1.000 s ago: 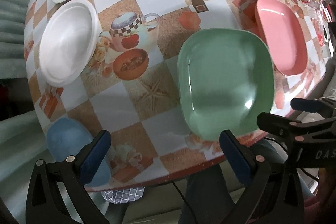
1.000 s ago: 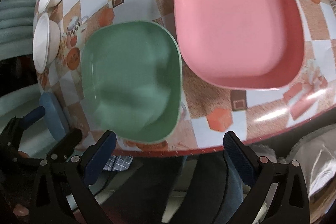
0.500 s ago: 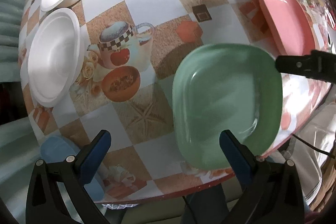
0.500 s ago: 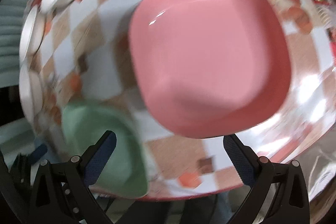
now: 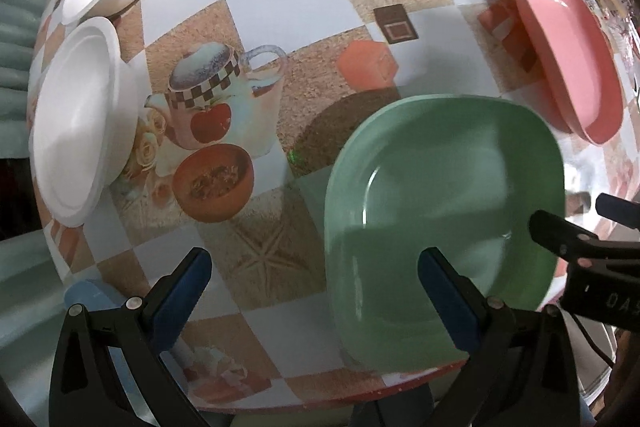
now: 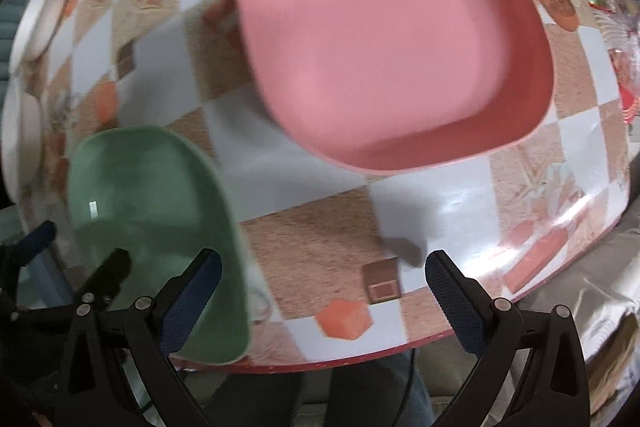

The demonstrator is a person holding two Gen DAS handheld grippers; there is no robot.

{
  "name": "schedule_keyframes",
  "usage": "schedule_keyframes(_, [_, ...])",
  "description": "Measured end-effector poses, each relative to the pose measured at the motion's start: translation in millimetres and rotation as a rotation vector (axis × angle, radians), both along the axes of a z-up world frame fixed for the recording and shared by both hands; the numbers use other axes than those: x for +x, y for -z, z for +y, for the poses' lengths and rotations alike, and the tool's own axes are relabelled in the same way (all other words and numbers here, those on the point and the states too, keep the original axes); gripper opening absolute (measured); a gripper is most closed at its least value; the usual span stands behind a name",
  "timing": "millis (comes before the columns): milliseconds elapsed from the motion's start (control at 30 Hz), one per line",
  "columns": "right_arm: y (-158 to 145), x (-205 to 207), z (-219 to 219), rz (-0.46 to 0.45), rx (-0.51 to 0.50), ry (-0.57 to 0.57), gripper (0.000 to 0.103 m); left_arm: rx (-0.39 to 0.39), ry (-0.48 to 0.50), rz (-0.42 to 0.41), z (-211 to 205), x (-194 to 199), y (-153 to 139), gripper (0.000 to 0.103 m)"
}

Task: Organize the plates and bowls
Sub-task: 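Close both grippers on the rim of the green plate, then lift the green plate with both grippers and carry it over the blue plate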

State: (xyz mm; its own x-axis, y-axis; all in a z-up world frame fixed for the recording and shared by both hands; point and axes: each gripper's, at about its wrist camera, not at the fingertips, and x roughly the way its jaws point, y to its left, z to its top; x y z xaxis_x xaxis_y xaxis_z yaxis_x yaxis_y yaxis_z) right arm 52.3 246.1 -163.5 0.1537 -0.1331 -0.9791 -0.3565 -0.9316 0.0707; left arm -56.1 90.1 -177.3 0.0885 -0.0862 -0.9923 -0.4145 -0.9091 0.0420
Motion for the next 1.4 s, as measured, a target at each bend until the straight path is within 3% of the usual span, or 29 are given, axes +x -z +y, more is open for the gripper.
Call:
schedule_keyframes(133, [5,-1,-5,0.002,-0.009,-0.021,0.103,0.011,-0.003,-0.013,3,-5,19,0.103])
schedule_keyframes(300, [5,11,-24,0.018,0.009,-0.051,0.103,0.060,0.000,0.016,-18,-6,21,0.103])
schedule_keyframes(400, [3,15,-28,0.024,0.013,-0.051,0.103,0.100,-0.043,-0.008,-30,-11,25,0.103])
schedule_keyframes(600, [2,9,-19,-0.021,-0.033,-0.061,0.103,0.076,-0.043,-0.027,-36,-23,28,0.103])
schedule_keyframes(700, [0,-4,-27,-0.003,-0.043,-0.059,0.087,0.077,-0.041,-0.018,-33,-22,19,0.096])
schedule_keyframes(767, [-8,-6,-34,0.031,-0.034,-0.101,0.062,0.085,-0.040,-0.003,-31,-17,7,0.091])
schedule_keyframes(800, [-12,-7,-37,0.048,-0.044,-0.113,0.055,0.092,-0.037,0.009,-31,-17,4,0.086])
schedule_keyframes(833, [-15,-10,-39,0.061,-0.063,-0.119,0.039,0.094,-0.035,0.016,-28,-14,-5,0.083])
schedule_keyframes(867, [-17,-12,-41,0.067,-0.097,-0.115,0.023,0.099,-0.032,0.026,-28,-13,-10,0.075])
schedule_keyframes(900, [-16,-12,-43,0.067,-0.125,-0.105,0.016,0.105,-0.028,0.036,-28,-13,-12,0.063])
schedule_keyframes(933, [-16,-13,-45,0.065,-0.138,-0.099,0.013,0.113,-0.025,0.043,-28,-13,-15,0.055])
schedule_keyframes(1000, [-17,-15,-50,0.064,-0.129,-0.108,0.014,0.133,-0.023,0.045,-28,-12,-20,0.024])
schedule_keyframes(1033, [-17,-16,-56,0.063,-0.139,-0.117,0.014,0.143,-0.025,0.038,-29,-12,-21,0.020])
schedule_keyframes(1167, [-17,-21,-67,0.052,-0.138,-0.151,0.014,0.130,-0.040,0.058,-40,-8,-24,0.020])
schedule_keyframes(1400, [-15,-31,-118,0.041,-0.173,-0.264,0.014,0.119,-0.160,0.057,-104,5,-23,0.020])
